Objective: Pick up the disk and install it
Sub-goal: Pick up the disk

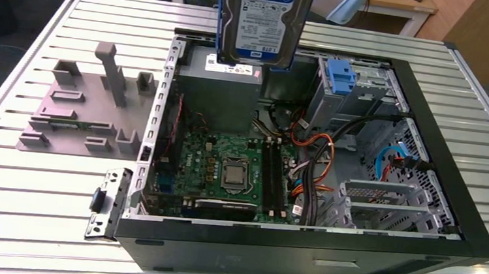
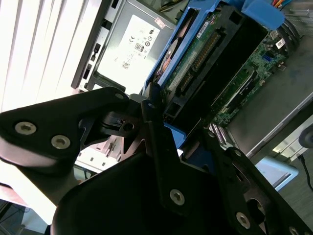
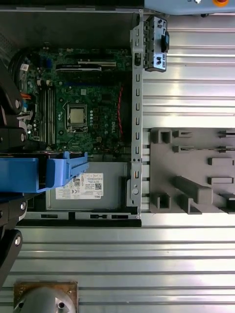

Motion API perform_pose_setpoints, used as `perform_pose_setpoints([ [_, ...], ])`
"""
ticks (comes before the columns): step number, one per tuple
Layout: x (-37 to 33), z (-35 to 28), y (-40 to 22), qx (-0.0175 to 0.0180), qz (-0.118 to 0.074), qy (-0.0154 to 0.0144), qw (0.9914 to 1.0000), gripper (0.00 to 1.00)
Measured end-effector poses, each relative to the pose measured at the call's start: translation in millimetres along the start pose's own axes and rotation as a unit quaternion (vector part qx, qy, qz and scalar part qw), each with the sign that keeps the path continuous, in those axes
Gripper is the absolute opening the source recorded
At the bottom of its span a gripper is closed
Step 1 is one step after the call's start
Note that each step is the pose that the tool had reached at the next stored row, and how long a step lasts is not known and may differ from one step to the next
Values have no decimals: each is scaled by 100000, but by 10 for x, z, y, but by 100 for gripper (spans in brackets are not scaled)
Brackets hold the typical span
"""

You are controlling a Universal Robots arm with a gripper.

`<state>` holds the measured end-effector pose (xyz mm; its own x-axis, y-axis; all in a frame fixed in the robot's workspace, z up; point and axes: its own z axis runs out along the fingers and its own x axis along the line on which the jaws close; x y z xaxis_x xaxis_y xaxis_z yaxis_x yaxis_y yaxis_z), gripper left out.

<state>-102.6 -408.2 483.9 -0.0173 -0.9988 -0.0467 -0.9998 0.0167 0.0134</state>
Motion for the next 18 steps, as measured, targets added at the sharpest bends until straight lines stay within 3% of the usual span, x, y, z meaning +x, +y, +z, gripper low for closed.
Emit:
perform_pose_setpoints([
  [18, 44, 1, -4, 1, 0, -1, 100000, 36],
])
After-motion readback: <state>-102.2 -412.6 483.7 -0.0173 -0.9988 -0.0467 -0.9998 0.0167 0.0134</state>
